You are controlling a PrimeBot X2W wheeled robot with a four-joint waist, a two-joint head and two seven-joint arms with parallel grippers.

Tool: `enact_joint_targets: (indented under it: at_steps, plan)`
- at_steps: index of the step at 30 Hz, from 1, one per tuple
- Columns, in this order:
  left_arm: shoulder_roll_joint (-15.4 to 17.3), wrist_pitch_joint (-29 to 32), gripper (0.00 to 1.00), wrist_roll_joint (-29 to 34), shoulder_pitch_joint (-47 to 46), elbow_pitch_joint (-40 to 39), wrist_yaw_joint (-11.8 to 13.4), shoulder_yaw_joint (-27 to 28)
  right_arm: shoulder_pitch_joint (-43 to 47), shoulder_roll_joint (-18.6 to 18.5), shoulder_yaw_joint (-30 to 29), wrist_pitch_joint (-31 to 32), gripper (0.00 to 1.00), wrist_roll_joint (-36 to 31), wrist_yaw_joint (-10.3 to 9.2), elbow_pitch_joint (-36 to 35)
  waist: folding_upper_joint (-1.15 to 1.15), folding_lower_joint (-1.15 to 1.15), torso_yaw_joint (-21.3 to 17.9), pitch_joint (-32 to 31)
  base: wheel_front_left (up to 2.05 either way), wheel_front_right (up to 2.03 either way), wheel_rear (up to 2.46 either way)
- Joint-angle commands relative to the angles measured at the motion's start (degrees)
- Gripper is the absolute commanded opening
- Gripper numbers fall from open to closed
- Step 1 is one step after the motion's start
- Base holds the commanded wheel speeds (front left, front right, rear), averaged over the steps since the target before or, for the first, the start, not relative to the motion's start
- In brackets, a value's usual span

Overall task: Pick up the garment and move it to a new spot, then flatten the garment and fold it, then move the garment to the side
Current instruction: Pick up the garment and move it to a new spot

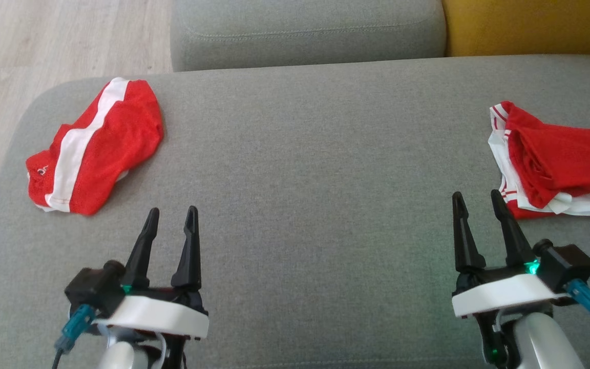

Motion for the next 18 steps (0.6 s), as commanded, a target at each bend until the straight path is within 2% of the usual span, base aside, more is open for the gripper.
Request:
enact_joint_targets:
  at_steps: [1,11,18]
  plan:
    - [0.36,-0.29,1.0,0.55,-1.82,-1.7,0.14,1.91,-1.09,-0.05,1.32,-0.77,1.0,0.5,-0.04,-2.1,0.0,0.0,0.05,-0.05,0.0,0.0,0.0]
    - [0.36,-0.29,1.0,0.49,-1.95,-1.39,-0.02,1.41,-0.58,-0.05,1.7,-0.77,1.0,0.55,-0.04,-1.86,0.0,0.0,1.86,-0.3,0.0,0.0,0.0]
    - [0.36,-0.29,1.0,0.72,-2.29,-1.1,0.03,1.75,-0.41,-0.05,3.23,-0.77,1.0,1.05,-0.04,-1.63,0.0,0.0,6.25,-0.08,0.0,0.0,0.0]
